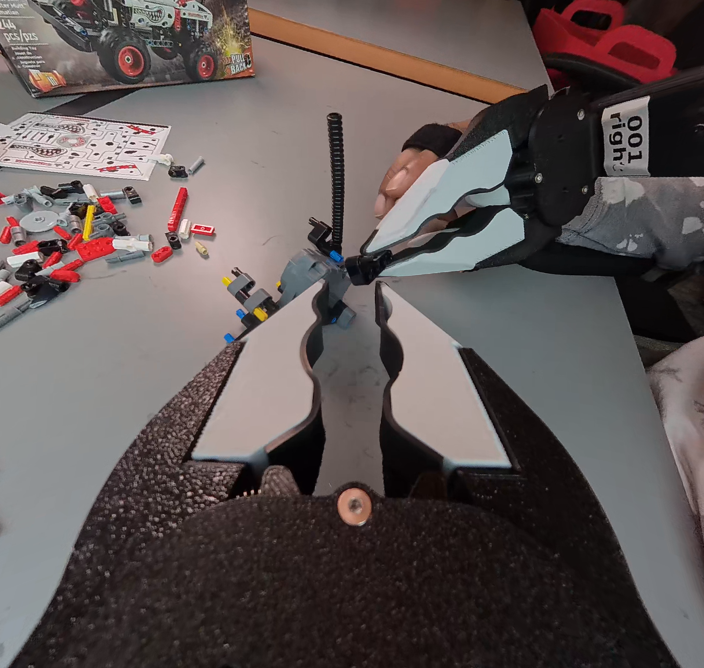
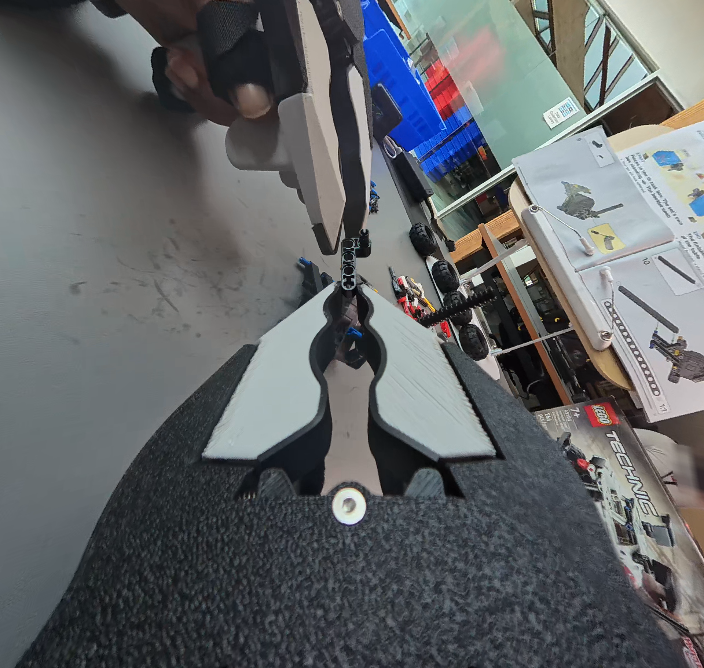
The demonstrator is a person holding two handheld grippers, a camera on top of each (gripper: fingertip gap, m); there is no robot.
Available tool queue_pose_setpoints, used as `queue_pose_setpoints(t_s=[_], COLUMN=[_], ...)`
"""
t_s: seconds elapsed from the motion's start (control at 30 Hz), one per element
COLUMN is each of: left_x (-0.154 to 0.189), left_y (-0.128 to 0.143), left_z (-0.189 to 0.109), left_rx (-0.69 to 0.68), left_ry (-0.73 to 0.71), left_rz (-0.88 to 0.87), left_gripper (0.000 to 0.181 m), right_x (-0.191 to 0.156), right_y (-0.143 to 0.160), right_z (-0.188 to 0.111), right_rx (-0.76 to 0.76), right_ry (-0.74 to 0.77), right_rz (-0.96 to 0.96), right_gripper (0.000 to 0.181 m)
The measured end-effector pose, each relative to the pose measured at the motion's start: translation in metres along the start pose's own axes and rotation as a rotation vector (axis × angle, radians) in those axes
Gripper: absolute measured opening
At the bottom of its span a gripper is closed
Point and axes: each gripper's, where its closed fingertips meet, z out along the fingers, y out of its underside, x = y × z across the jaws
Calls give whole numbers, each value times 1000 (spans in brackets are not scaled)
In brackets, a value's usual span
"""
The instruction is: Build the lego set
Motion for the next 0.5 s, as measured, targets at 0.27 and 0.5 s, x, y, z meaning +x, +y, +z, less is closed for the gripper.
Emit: queue_pose_setpoints(t_s=[0.27,0.5], left_x=[5,13], left_y=[-1,-13], left_z=[11,10], left_rx=[-38,9], left_ry=[60,82], left_rz=[29,253], left_gripper=[15,14], right_x=[-7,-3], right_y=[7,-1], right_z=[-2,-11], right_rx=[-67,0], right_ry=[28,11], right_rz=[-210,-66], right_gripper=[7,9])
